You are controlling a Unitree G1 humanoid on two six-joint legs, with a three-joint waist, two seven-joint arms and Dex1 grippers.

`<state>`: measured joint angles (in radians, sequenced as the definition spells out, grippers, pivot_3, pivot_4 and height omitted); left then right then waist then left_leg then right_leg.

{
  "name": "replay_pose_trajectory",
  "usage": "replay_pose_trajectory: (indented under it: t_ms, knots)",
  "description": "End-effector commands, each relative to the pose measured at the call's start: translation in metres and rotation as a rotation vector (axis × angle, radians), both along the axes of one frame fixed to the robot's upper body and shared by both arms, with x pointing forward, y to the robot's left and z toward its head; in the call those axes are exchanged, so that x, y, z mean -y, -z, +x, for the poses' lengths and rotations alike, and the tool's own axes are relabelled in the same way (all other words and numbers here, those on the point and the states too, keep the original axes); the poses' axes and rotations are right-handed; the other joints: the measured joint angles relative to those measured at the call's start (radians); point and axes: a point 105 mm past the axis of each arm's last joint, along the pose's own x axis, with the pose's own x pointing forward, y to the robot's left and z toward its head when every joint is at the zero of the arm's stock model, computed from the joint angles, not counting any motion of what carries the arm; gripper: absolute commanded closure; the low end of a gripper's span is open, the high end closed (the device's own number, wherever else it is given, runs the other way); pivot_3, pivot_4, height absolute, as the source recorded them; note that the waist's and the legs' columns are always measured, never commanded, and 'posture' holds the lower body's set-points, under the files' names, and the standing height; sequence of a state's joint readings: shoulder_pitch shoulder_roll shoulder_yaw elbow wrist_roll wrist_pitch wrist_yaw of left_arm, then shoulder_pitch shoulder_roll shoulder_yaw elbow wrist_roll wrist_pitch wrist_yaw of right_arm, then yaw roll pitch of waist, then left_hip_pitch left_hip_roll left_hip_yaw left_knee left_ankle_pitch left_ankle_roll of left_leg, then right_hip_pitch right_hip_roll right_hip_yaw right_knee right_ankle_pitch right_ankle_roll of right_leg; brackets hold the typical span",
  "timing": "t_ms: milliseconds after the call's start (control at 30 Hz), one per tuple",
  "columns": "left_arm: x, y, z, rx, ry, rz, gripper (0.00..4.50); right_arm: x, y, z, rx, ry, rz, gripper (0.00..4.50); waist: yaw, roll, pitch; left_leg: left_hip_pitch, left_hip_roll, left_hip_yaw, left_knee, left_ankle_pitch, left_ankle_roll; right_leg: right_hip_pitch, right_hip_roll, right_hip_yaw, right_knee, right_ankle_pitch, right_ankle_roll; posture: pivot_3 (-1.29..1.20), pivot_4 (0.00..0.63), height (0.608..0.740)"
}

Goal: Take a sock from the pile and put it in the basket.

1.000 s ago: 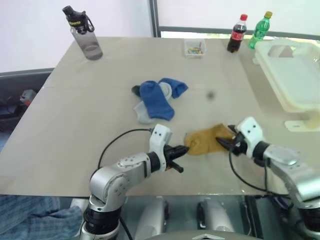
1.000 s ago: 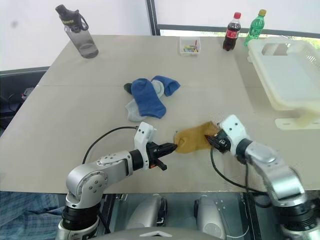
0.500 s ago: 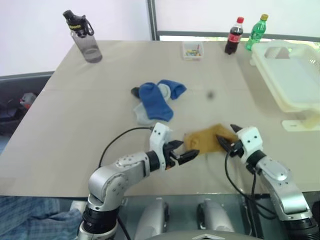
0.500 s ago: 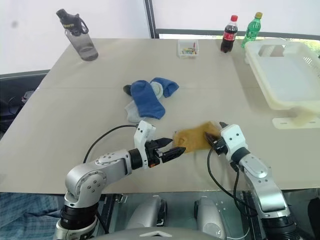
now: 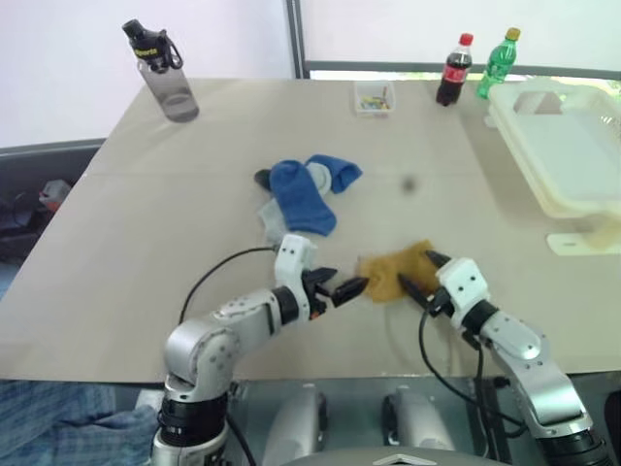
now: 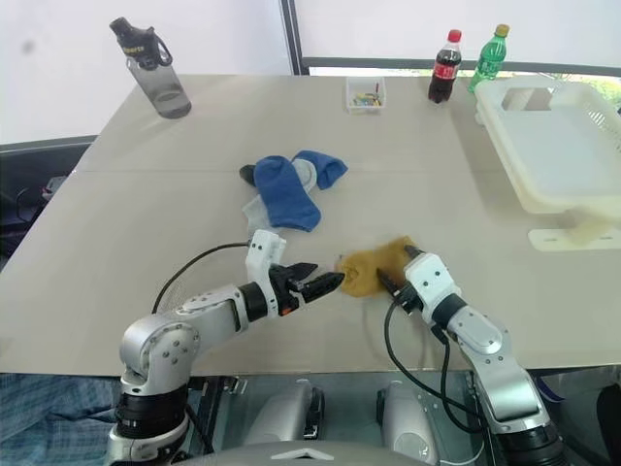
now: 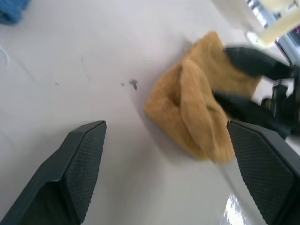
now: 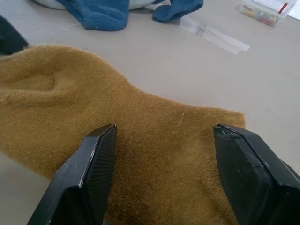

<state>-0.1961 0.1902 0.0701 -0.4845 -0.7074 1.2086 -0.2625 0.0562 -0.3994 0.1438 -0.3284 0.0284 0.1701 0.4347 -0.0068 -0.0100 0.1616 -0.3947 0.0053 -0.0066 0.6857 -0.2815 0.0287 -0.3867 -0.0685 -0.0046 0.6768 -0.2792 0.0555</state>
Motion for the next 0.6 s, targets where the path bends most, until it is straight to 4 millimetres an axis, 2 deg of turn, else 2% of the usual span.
replay_pose_trajectory:
  t_ms: [33,200,467,533,600]
  knots:
    - [0.003,0.012,-0.002,-0.122,0.009,-0.044,0.08,0.0,-0.005,0.004,0.018,-0.003,-0.021,1.11,0.0,0.0,0.0,0.0,0.0,0.0,0.0,0.0,0.0,0.0,0.0,0.0,0.0,0.0,0.0,0.0,0.15,0.74]
    - [0.012,0.029,-0.001,-0.291,0.031,-0.029,0.08,-0.003,-0.005,0.005,0.026,-0.008,-0.028,1.11,0.009,0.0,-0.001,0.005,-0.001,-0.001,0.0,0.0,0.0,0.006,0.0,-0.001,-0.001,0.0,0.0,0.0,0.15,0.74]
    - [0.026,0.029,-0.007,-0.447,0.099,-0.16,0.08,-0.006,-0.007,0.004,0.037,-0.011,-0.034,1.11,0.021,0.0,-0.004,0.01,-0.001,-0.001,-0.002,0.0,0.0,0.01,-0.001,-0.001,-0.004,0.0,0.0,0.0,0.15,0.74]
    - [0.031,0.026,-0.005,-0.478,0.105,-0.254,0.08,-0.006,-0.007,0.004,0.043,-0.013,-0.039,1.11,0.021,0.0,-0.005,0.01,-0.001,-0.001,-0.002,0.0,0.0,0.011,-0.001,-0.001,-0.004,0.0,0.0,0.0,0.15,0.74]
    - [0.028,0.025,-0.003,-0.485,0.098,-0.266,0.08,-0.007,-0.008,0.004,0.051,-0.02,-0.047,1.11,0.021,0.0,-0.005,0.009,-0.001,-0.001,-0.002,0.0,0.0,0.01,-0.001,-0.001,-0.005,0.0,0.0,0.0,0.15,0.74]
